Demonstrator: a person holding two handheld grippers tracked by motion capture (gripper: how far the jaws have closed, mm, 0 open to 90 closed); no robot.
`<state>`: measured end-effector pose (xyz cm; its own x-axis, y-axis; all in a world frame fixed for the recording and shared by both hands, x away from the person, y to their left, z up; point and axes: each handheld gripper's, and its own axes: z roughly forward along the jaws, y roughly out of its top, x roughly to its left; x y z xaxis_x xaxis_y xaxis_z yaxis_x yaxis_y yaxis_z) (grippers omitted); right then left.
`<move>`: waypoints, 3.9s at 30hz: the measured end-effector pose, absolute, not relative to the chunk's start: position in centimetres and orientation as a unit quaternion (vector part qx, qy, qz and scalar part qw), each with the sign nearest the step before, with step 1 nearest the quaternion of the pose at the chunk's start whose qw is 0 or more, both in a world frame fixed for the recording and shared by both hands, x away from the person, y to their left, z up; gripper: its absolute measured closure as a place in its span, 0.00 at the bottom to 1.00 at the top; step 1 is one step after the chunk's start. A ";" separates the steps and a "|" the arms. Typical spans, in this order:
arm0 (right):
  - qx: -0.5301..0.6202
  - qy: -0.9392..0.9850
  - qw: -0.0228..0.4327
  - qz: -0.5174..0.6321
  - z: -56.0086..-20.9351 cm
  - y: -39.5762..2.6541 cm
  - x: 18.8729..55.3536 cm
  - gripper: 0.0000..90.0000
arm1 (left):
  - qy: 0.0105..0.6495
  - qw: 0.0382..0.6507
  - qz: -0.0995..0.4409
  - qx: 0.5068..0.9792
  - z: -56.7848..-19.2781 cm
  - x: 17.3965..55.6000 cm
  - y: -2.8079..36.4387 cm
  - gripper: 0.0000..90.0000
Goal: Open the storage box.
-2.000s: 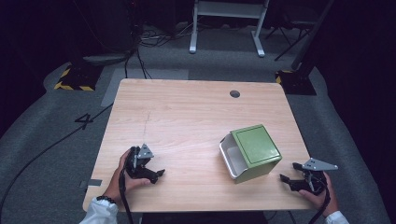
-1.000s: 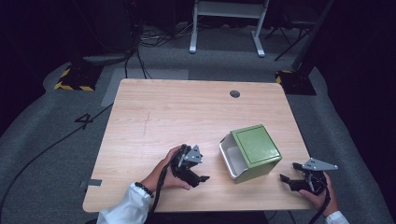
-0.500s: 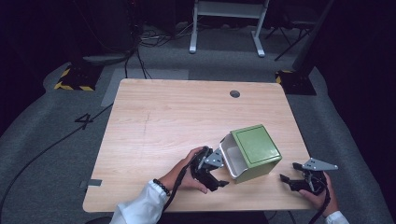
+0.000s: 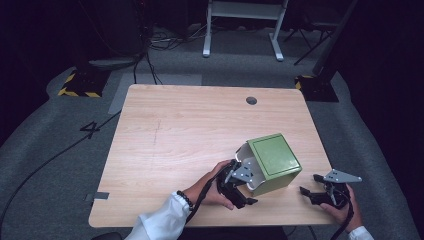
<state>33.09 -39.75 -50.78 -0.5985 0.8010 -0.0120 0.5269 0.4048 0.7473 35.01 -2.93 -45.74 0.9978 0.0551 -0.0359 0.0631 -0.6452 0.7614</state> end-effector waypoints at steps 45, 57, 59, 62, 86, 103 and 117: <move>0.407 0.817 0.188 0.364 -50.8 -39.7 33.1 0.20 | 0.054 0.372 -0.016 0.927 -46.6 35.3 2.6 0.48; 0.407 0.816 0.188 0.364 -50.8 -39.7 33.1 0.20 | 0.052 0.375 -0.024 0.925 -46.7 35.0 3.4 0.52; 0.407 0.817 0.188 0.364 -50.8 -39.7 33.1 0.20 | 0.053 0.375 -0.022 0.925 -46.7 34.8 3.5 0.53; 0.407 0.817 0.188 0.364 -50.8 -39.7 33.1 0.20 | 0.052 0.374 -0.026 0.925 -46.7 34.7 3.7 0.53; 0.407 0.817 0.188 0.364 -50.8 -39.7 33.1 0.20 | 0.058 0.366 -0.019 0.928 -46.6 34.3 4.4 0.42; 0.407 0.816 0.189 0.364 -50.8 -39.7 33.1 0.20 | 0.068 0.384 0.012 0.921 -44.1 34.2 6.0 0.34; 0.407 0.816 0.189 0.364 -50.8 -39.7 33.1 0.20 | 0.076 0.390 0.021 0.918 -43.0 34.0 7.8 0.33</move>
<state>33.11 -39.74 -50.78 -0.5979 0.8015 -0.0122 0.5268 0.4043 0.7477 33.95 7.76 -42.98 0.9875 0.1564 -0.0203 0.1232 -0.6848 0.7183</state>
